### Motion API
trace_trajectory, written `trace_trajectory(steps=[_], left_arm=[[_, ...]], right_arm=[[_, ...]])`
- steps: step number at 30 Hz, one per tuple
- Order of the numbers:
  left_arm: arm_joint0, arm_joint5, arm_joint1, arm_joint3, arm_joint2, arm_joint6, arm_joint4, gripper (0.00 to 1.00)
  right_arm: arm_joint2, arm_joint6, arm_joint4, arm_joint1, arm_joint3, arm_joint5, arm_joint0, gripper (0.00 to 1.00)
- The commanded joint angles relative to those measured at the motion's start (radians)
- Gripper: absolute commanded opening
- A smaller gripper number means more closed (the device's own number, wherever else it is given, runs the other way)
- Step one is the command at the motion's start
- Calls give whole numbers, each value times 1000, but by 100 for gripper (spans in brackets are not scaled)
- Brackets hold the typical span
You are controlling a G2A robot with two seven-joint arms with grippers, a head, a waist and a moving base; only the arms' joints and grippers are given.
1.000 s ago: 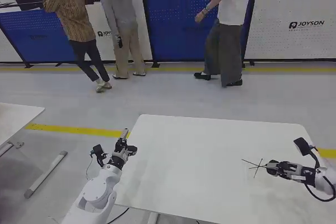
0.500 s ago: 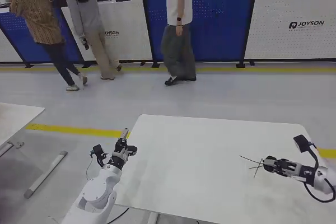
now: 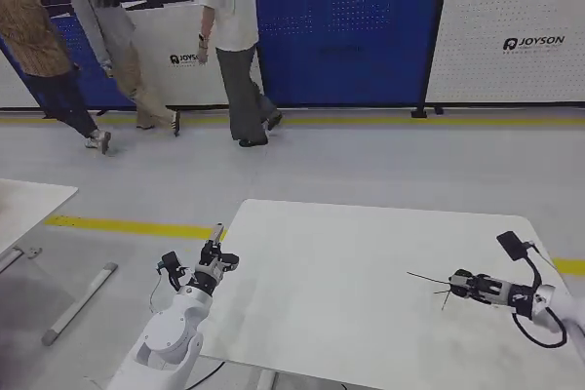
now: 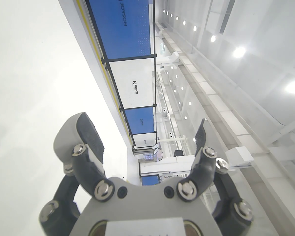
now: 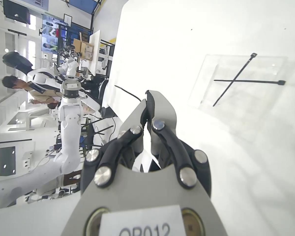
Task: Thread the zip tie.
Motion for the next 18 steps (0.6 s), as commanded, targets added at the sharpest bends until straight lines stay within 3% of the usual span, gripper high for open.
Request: trace_trajectory(steps=[1, 8, 14, 18], left_arm=[[0, 0, 0, 0, 0, 0, 0, 100], [0, 0, 0, 0, 0, 0, 0, 100], [0, 0, 0, 0, 0, 0, 0, 100], [0, 0, 0, 0, 0, 0, 0, 100]], right_arm=[[0, 0, 0, 0, 0, 0, 0, 0], [-3, -25, 5, -3, -8, -3, 2, 0], [-31, -70, -94, -6, -89, -102, 26, 0], [-77, -117, -213, -11, -124, -133, 35, 0]])
